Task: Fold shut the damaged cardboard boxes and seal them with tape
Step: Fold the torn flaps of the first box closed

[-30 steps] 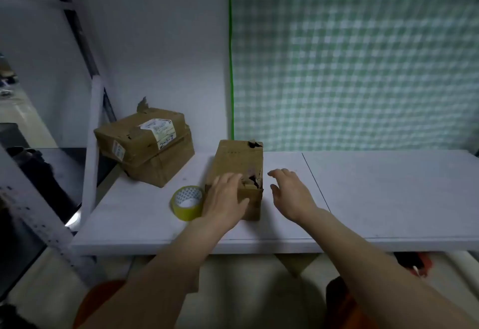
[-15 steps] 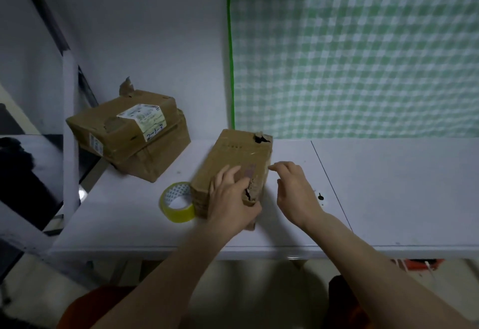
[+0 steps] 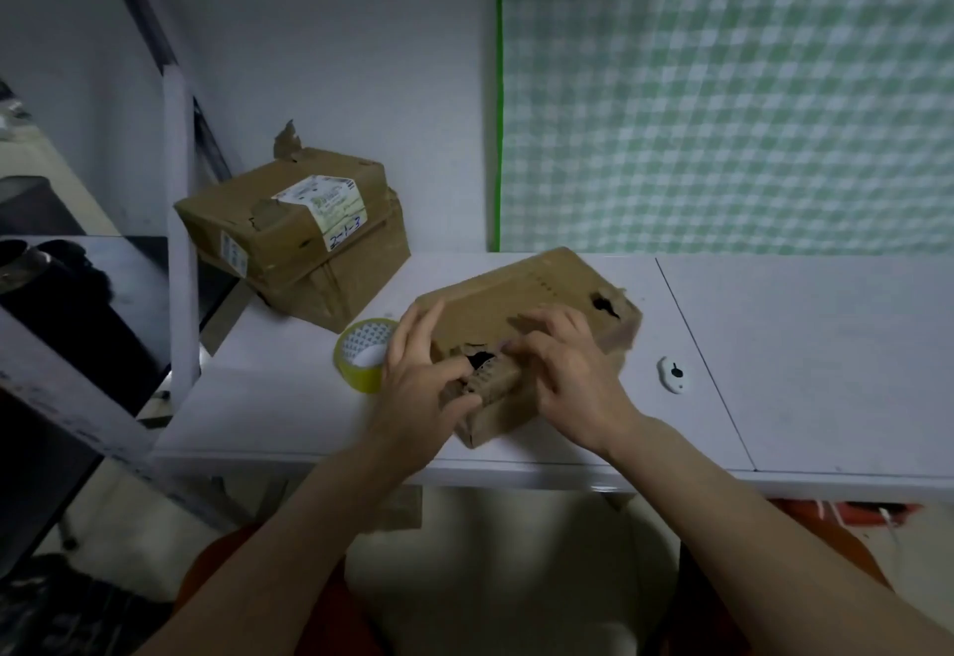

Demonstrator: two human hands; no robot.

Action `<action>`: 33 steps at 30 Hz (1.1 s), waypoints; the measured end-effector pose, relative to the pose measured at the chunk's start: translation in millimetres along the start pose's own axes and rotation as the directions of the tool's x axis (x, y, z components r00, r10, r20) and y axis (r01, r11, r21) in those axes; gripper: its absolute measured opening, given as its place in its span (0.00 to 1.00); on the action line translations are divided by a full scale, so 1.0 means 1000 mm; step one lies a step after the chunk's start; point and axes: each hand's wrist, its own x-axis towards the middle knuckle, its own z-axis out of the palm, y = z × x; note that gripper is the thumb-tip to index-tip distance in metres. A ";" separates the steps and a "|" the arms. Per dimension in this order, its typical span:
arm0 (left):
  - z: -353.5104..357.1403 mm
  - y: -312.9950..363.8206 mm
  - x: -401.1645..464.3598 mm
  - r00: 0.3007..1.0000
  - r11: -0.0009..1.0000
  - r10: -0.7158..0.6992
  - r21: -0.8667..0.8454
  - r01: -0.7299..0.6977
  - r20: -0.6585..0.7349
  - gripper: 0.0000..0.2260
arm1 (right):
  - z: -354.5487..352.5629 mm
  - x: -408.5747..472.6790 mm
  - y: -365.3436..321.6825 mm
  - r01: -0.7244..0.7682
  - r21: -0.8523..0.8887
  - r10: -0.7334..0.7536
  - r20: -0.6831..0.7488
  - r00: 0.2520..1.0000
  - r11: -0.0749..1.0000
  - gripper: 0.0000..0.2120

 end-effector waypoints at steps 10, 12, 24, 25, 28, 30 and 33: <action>0.001 -0.014 -0.003 0.976 0.976 -0.166 -0.164 0.142 -0.141 0.06 | 0.011 0.000 -0.021 0.058 -0.064 -0.055 0.050 0.997 0.996 0.16; 0.000 -0.018 -0.003 0.974 0.972 -0.168 -0.192 0.137 -0.153 0.05 | 0.011 0.003 -0.022 0.071 -0.118 -0.058 0.108 0.992 0.991 0.17; -0.004 -0.014 -0.004 0.967 0.914 -0.228 -0.368 0.172 -0.115 0.06 | 0.003 0.028 -0.028 -0.176 0.191 0.111 0.307 0.945 0.966 0.06; -0.003 -0.013 -0.005 0.964 0.903 -0.241 -0.392 0.179 -0.116 0.06 | 0.002 0.028 -0.028 -0.182 0.190 0.116 0.311 0.943 0.965 0.06; -0.002 -0.011 -0.006 0.955 0.877 -0.270 -0.441 0.192 -0.121 0.10 | 0.001 0.029 -0.028 -0.154 0.145 0.099 0.328 0.939 0.977 0.05; -0.002 -0.012 -0.007 0.960 0.875 -0.255 -0.450 0.178 -0.117 0.10 | 0.002 0.030 -0.027 -0.092 0.059 0.064 0.365 0.929 0.994 0.10; -0.003 -0.011 -0.007 0.960 0.874 -0.258 -0.450 0.185 -0.106 0.16 | 0.002 0.032 -0.028 0.001 -0.079 0.034 0.442 0.896 0.997 0.09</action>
